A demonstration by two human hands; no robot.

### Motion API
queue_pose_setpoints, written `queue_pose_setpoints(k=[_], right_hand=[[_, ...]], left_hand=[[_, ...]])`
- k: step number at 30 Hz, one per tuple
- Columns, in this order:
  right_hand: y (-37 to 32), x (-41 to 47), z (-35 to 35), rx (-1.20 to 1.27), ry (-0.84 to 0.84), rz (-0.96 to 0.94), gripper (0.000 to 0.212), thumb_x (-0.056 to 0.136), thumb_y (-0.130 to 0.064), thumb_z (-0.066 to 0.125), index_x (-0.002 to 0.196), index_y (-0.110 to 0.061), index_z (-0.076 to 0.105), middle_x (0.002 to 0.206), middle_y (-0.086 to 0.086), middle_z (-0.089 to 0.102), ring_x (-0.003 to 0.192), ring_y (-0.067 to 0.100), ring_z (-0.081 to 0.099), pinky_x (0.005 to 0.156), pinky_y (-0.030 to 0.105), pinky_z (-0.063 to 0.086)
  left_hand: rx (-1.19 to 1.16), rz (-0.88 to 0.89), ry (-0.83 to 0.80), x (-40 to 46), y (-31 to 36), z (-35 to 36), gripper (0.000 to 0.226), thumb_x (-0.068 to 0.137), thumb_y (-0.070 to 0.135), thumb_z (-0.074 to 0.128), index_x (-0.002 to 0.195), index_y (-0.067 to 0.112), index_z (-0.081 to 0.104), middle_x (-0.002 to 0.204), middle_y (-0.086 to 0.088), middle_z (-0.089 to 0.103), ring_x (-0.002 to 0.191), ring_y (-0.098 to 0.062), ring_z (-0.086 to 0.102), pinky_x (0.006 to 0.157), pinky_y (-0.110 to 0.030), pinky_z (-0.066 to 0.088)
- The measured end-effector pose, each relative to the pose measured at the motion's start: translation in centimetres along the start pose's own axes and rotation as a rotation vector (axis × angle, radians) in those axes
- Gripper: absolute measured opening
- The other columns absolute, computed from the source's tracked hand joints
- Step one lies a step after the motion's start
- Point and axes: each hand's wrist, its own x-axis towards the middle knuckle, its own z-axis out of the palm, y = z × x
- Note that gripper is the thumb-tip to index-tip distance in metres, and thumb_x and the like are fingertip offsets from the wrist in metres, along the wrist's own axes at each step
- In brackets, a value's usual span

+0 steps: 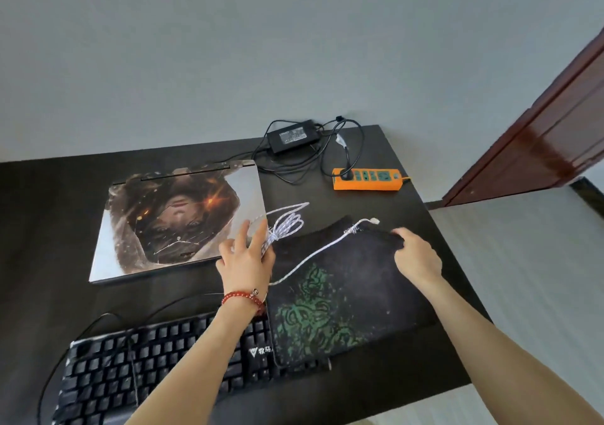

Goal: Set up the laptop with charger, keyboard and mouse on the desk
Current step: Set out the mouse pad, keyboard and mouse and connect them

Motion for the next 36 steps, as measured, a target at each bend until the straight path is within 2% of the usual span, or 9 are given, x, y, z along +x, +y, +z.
queue_pose_setpoints(k=[7, 16, 22, 25, 28, 30, 32, 34, 36], right_hand=[[9.6, 6.2, 0.3, 0.150, 0.046, 0.224, 0.047, 0.087, -0.002, 0.045, 0.133, -0.009, 0.040, 0.123, 0.022, 0.056, 0.109, 0.042, 0.054, 0.088, 0.049, 0.049], [11.9, 10.8, 1.9, 0.209, -0.051, 0.128, 0.038, 0.086, 0.004, 0.044, 0.123, -0.003, 0.048, 0.116, 0.022, 0.059, 0.103, 0.041, 0.056, 0.084, 0.047, 0.051], [12.9, 10.7, 2.7, 0.158, -0.017, 0.088, 0.033, 0.084, 0.003, 0.051, 0.117, 0.002, 0.051, 0.113, 0.023, 0.059, 0.103, 0.039, 0.057, 0.083, 0.049, 0.053], [13.3, 11.0, 3.2, 0.106, -0.007, 0.076, 0.041, 0.084, 0.003, 0.051, 0.124, 0.001, 0.047, 0.122, 0.024, 0.054, 0.115, 0.039, 0.048, 0.094, 0.052, 0.047], [12.1, 11.2, 3.2, -0.016, 0.034, 0.135, 0.057, 0.088, -0.007, 0.051, 0.140, -0.004, 0.026, 0.141, 0.023, 0.036, 0.130, 0.040, 0.032, 0.103, 0.054, 0.033], [10.4, 10.4, 3.2, -0.077, 0.132, 0.045, 0.061, 0.088, -0.013, 0.052, 0.141, -0.008, 0.023, 0.142, 0.020, 0.036, 0.131, 0.038, 0.033, 0.104, 0.055, 0.031], [8.2, 8.8, 4.1, -0.003, 0.117, -0.219, 0.052, 0.088, -0.016, 0.051, 0.138, -0.012, 0.035, 0.136, 0.013, 0.045, 0.127, 0.032, 0.041, 0.103, 0.050, 0.034], [5.7, 6.2, 5.8, 0.070, -0.125, -0.503, 0.044, 0.091, -0.021, 0.047, 0.135, -0.019, 0.042, 0.133, 0.005, 0.049, 0.125, 0.024, 0.043, 0.101, 0.043, 0.040], [4.4, 4.5, 7.7, 0.154, -0.328, -0.492, 0.042, 0.093, -0.023, 0.044, 0.135, -0.018, 0.041, 0.136, 0.004, 0.043, 0.127, 0.021, 0.040, 0.103, 0.038, 0.040]], left_hand=[[0.045, -0.116, -0.002, 2.1, 4.0, 5.5, 0.048, 0.091, 0.027, 0.047, 0.136, 0.036, 0.034, 0.149, 0.000, 0.029, 0.122, -0.036, 0.029, 0.094, -0.053, 0.033], [0.107, -0.131, -0.045, 3.1, 6.4, 10.2, 0.047, 0.089, 0.028, 0.049, 0.134, 0.036, 0.037, 0.148, -0.001, 0.031, 0.120, -0.036, 0.031, 0.093, -0.056, 0.035], [0.104, -0.163, -0.044, 3.0, 6.2, 10.7, 0.047, 0.090, 0.027, 0.049, 0.134, 0.035, 0.038, 0.148, -0.001, 0.031, 0.120, -0.035, 0.030, 0.093, -0.054, 0.034], [0.096, -0.169, -0.052, 2.9, 5.9, 10.7, 0.047, 0.090, 0.029, 0.049, 0.135, 0.035, 0.037, 0.148, 0.000, 0.031, 0.120, -0.035, 0.030, 0.094, -0.055, 0.034], [0.079, -0.189, -0.087, 3.3, 6.3, 11.0, 0.048, 0.090, 0.034, 0.047, 0.136, 0.035, 0.034, 0.148, 0.000, 0.031, 0.122, -0.036, 0.030, 0.096, -0.057, 0.035], [0.027, -0.214, -0.121, 4.0, 6.7, 11.3, 0.048, 0.091, 0.035, 0.046, 0.136, 0.035, 0.034, 0.148, -0.001, 0.032, 0.123, -0.036, 0.030, 0.099, -0.053, 0.034], [-0.051, -0.247, -0.169, 4.6, 7.0, 11.6, 0.047, 0.091, 0.034, 0.045, 0.137, 0.034, 0.034, 0.146, -0.003, 0.033, 0.121, -0.037, 0.031, 0.099, -0.046, 0.036], [-0.080, -0.270, -0.230, 5.1, 7.2, 12.0, 0.048, 0.090, 0.034, 0.043, 0.137, 0.035, 0.033, 0.146, -0.003, 0.032, 0.120, -0.037, 0.031, 0.100, -0.044, 0.037], [-0.087, -0.271, -0.265, 5.6, 7.5, 12.3, 0.048, 0.090, 0.035, 0.045, 0.137, 0.034, 0.033, 0.146, -0.004, 0.031, 0.121, -0.037, 0.029, 0.100, -0.044, 0.037]])
